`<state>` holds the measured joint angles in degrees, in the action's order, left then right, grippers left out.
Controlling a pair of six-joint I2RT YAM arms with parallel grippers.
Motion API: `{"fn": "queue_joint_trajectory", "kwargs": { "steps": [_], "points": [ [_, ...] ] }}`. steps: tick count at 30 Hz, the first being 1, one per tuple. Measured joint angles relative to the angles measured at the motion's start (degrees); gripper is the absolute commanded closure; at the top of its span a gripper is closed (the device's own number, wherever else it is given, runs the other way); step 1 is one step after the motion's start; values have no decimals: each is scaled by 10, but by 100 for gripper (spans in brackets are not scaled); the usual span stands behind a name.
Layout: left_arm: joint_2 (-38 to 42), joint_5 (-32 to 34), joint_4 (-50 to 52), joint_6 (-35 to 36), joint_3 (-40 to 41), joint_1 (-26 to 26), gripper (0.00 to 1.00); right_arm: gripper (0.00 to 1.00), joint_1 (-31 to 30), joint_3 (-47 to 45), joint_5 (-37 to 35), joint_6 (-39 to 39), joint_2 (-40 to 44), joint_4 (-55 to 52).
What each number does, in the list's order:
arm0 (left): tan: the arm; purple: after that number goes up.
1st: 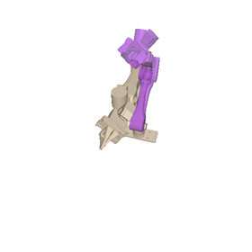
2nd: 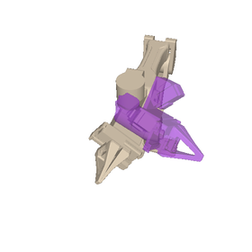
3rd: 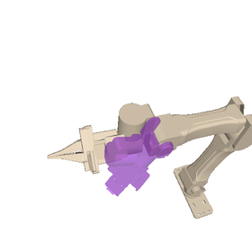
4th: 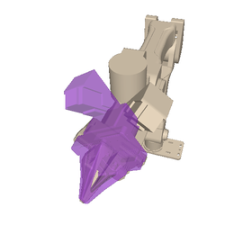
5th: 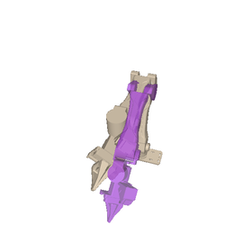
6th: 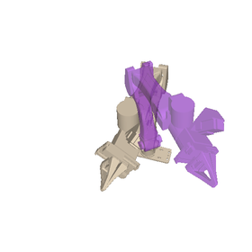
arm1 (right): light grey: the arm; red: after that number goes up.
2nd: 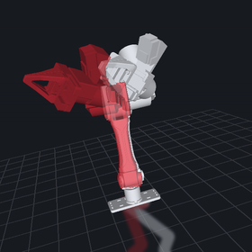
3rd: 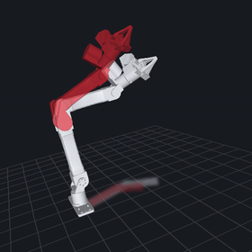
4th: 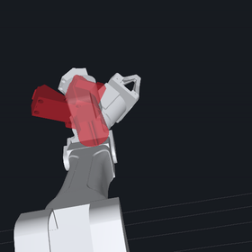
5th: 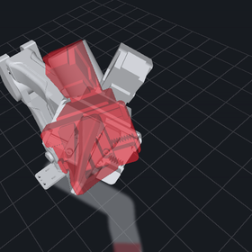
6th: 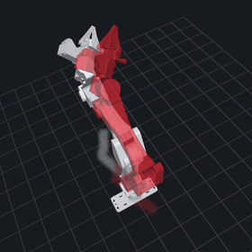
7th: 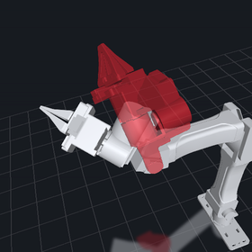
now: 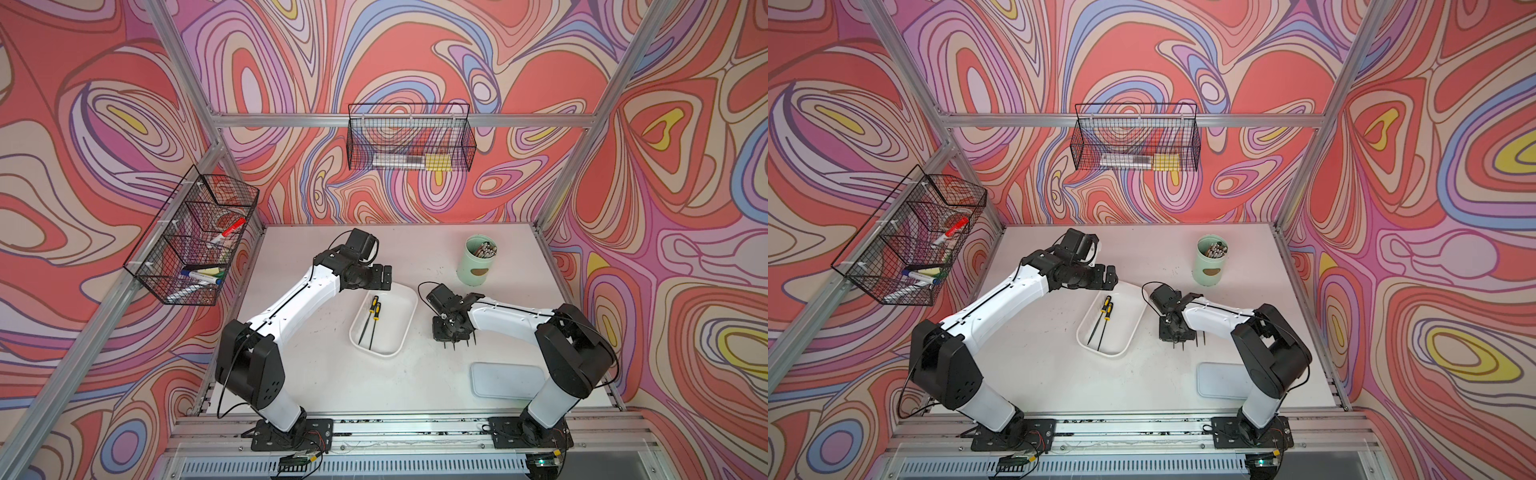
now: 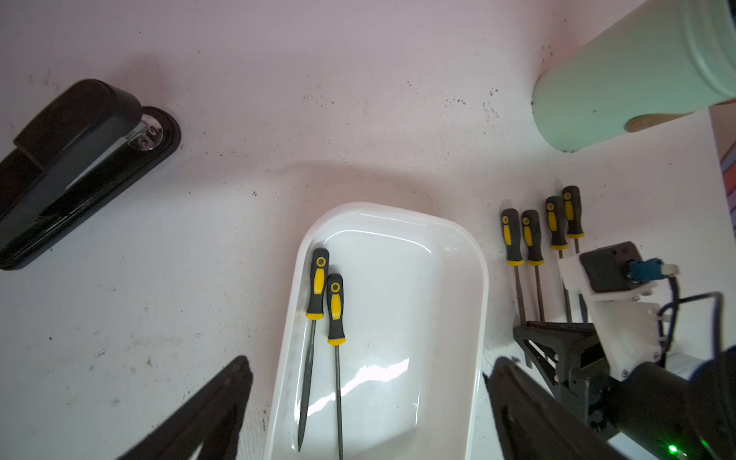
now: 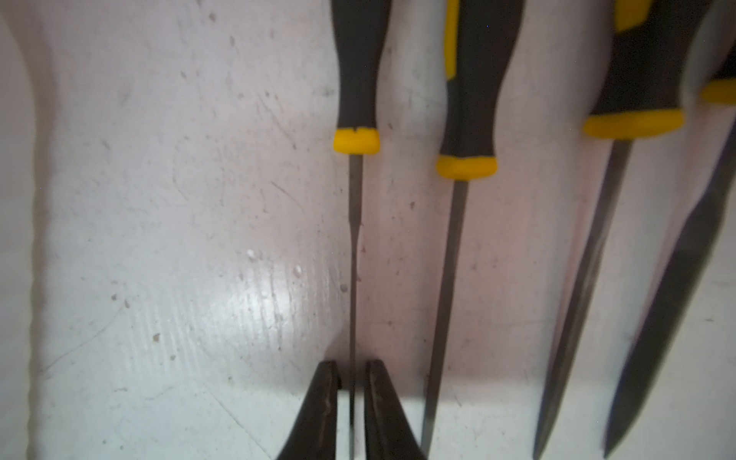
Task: Take the file tool out of the storage box
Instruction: Place the file tool at the center of the board, then pick up the file tool from the storage box.
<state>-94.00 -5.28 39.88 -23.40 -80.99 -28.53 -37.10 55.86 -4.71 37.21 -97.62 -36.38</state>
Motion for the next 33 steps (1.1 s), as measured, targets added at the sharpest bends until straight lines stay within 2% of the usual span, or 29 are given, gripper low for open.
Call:
{"fn": "queue_joint_trajectory", "kwargs": {
  "steps": [8,11,14,23,30,33],
  "points": [
    [-41,31,11,1,0,-27,10,73,0,2,5,-10,4,-2],
    [-53,48,14,1,-2,-39,13,66,0,7,14,-20,21,-5],
    [-67,63,15,0,-5,-48,22,56,0,22,33,-40,44,1],
    [-119,96,23,1,-22,-56,46,27,3,36,158,-94,85,55],
    [-143,100,23,1,-23,-56,53,5,25,27,275,-102,133,113],
    [-152,100,23,1,-23,-56,57,2,33,18,311,-102,151,132]
  ]
}}
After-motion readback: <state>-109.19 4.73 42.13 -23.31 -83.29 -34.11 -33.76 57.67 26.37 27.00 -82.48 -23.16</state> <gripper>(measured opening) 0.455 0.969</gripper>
